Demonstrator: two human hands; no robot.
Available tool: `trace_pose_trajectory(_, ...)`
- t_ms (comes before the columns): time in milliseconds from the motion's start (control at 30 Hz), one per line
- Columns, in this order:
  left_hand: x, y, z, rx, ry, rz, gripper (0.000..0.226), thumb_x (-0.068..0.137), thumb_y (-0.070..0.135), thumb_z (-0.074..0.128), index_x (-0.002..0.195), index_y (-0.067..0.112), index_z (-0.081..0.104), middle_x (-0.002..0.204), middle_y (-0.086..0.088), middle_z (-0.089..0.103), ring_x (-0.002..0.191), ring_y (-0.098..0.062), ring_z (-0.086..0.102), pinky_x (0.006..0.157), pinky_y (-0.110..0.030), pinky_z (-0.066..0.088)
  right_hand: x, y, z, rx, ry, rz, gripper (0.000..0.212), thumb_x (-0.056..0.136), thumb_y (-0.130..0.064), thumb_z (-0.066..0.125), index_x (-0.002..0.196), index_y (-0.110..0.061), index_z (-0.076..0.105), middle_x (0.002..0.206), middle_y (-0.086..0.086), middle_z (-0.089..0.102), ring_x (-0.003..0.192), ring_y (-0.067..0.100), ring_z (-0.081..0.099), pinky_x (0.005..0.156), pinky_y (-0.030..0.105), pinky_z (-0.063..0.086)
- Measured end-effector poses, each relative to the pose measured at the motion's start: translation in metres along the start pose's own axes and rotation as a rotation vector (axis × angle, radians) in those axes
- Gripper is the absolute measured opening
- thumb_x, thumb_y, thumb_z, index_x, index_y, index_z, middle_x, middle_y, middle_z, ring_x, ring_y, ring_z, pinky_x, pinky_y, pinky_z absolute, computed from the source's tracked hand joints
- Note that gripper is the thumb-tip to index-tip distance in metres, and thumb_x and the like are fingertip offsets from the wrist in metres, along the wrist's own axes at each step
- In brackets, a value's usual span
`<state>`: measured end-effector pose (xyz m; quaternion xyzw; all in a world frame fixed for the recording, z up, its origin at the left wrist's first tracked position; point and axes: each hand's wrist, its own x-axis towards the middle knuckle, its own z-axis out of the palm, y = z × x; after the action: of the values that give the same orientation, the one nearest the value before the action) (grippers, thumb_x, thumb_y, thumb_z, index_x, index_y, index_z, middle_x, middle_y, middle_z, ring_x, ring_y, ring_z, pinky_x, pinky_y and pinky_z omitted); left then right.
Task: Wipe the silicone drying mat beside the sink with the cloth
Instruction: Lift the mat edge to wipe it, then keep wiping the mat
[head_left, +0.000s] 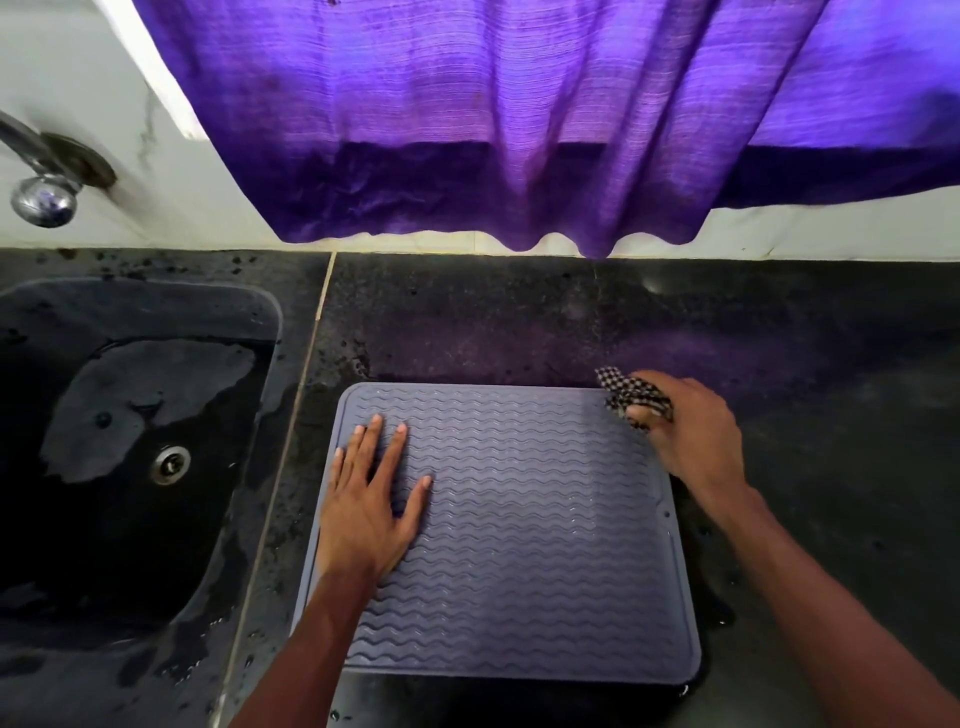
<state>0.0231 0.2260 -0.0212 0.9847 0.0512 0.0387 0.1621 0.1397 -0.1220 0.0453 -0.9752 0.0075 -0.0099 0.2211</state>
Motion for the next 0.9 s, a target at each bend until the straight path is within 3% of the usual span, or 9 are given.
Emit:
trace_pose_trajectory(133,0.000,-0.001,0.000,0.006,-0.005,0.001,0.071,0.096,0.063,0.035,0.158,0.028,0.030,0.168,0.000,0.017,0.155,-0.020,0.015,0.126,-0.038,0.011,0.003,-0.045,0.012,0.069,-0.003,-0.175,0.044,0.083,-0.027,0.074,0.122,-0.040,0.059,0.100,-0.005,0.065,0.093,0.019,0.059,0.075,0.033,0.051)
trace_pose_trajectory(267,0.000,0.000,0.000,0.001,-0.006,-0.002,0.071,0.096,0.063,0.036,0.158,0.029,0.029,0.168,0.001,0.016,0.155,-0.019,0.014,0.126,-0.037,0.010,-0.007,-0.076,0.042,-0.001,-0.103,-0.272,0.052,0.077,-0.009,0.074,0.123,-0.031,0.065,0.103,0.001,0.066,0.092,0.024,0.057,0.074,0.036,0.051)
trace_pose_trajectory(433,0.000,0.001,-0.001,-0.002,0.001,0.002,0.072,0.096,0.064,0.034,0.158,0.028,0.029,0.168,0.001,0.016,0.155,-0.020,0.014,0.126,-0.041,0.014,-0.015,-0.042,0.027,-0.038,-0.106,-0.188,0.054,0.075,-0.011,0.074,0.124,-0.032,0.064,0.109,0.001,0.066,0.101,0.026,0.059,0.082,0.039,0.053)
trace_pose_trajectory(633,0.000,0.001,0.001,-0.009,0.016,0.009,0.071,0.097,0.063,0.035,0.157,0.027,0.031,0.168,-0.002,0.019,0.155,-0.022,0.016,0.124,-0.046,0.019,-0.007,-0.002,-0.003,-0.128,-0.150,-0.021,0.045,0.083,-0.025,0.073,0.125,-0.037,0.061,0.103,0.002,0.064,0.096,0.026,0.059,0.075,0.038,0.050)
trace_pose_trajectory(900,0.000,-0.001,0.002,-0.004,0.023,0.013,0.070,0.097,0.062,0.037,0.157,0.026,0.032,0.167,-0.003,0.020,0.155,-0.022,0.017,0.124,-0.046,0.021,-0.009,-0.070,0.008,-0.132,-0.065,-0.200,0.047,0.075,-0.019,0.075,0.118,-0.034,0.064,0.093,0.000,0.067,0.085,0.024,0.063,0.072,0.036,0.052)
